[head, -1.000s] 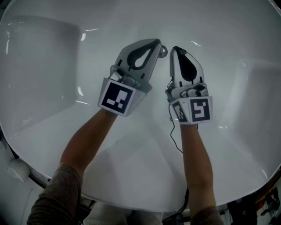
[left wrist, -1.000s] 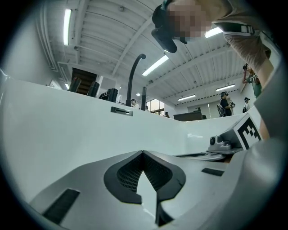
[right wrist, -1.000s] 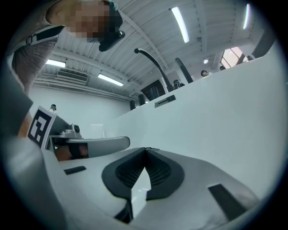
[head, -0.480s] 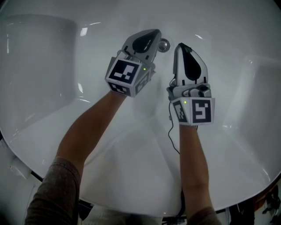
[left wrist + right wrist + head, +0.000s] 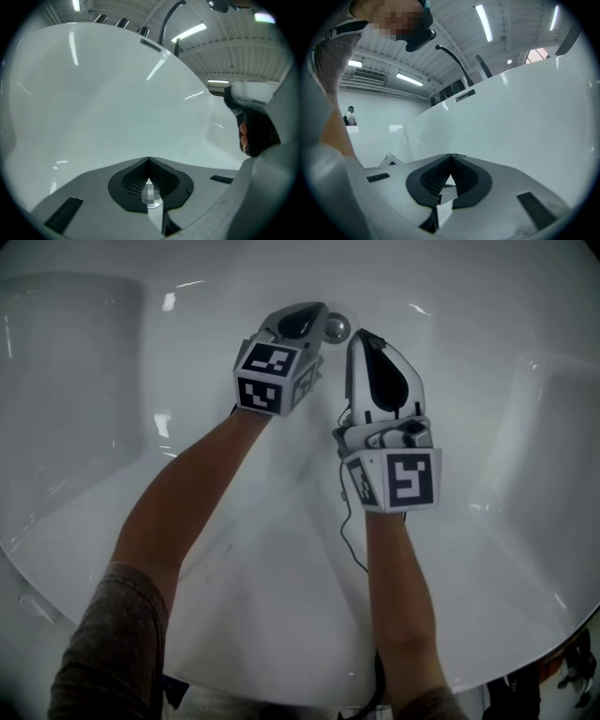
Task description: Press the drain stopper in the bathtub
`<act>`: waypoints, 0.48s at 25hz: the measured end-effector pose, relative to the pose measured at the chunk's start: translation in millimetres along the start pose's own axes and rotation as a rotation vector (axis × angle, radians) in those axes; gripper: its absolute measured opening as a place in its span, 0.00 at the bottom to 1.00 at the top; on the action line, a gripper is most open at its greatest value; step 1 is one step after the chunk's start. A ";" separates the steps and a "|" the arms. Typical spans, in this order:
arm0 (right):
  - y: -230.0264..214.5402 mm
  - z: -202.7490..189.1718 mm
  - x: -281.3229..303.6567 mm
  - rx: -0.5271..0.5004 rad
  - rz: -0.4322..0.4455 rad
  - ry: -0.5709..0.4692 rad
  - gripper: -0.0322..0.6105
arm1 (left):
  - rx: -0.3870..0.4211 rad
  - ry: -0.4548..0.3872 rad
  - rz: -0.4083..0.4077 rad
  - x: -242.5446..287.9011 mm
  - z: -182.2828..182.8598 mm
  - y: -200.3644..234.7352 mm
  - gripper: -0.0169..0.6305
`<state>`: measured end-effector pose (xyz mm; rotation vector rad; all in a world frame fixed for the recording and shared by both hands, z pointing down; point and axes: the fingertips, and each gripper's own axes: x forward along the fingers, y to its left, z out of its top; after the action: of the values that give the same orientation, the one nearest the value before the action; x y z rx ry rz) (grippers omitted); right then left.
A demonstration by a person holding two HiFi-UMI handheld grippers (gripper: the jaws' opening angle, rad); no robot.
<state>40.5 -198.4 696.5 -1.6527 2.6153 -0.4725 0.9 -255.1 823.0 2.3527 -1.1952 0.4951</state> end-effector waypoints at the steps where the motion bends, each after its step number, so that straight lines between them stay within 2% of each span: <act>1: 1.1 -1.5 0.5 0.002 0.003 0.004 0.05 | -0.007 0.030 0.005 3.8 -7.9 2.7 0.02; 8: -0.9 -3.0 2.2 0.018 -0.001 0.005 0.05 | -0.043 0.239 -0.004 33.6 -52.8 4.1 0.03; 12: -7.9 -4.6 -1.5 0.027 -0.026 0.014 0.05 | -0.091 0.384 -0.003 39.2 -85.4 -0.4 0.03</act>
<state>47.4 -199.0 702.7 -1.6841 2.5877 -0.5193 13.8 -234.5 913.8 2.0606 -1.0096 0.8288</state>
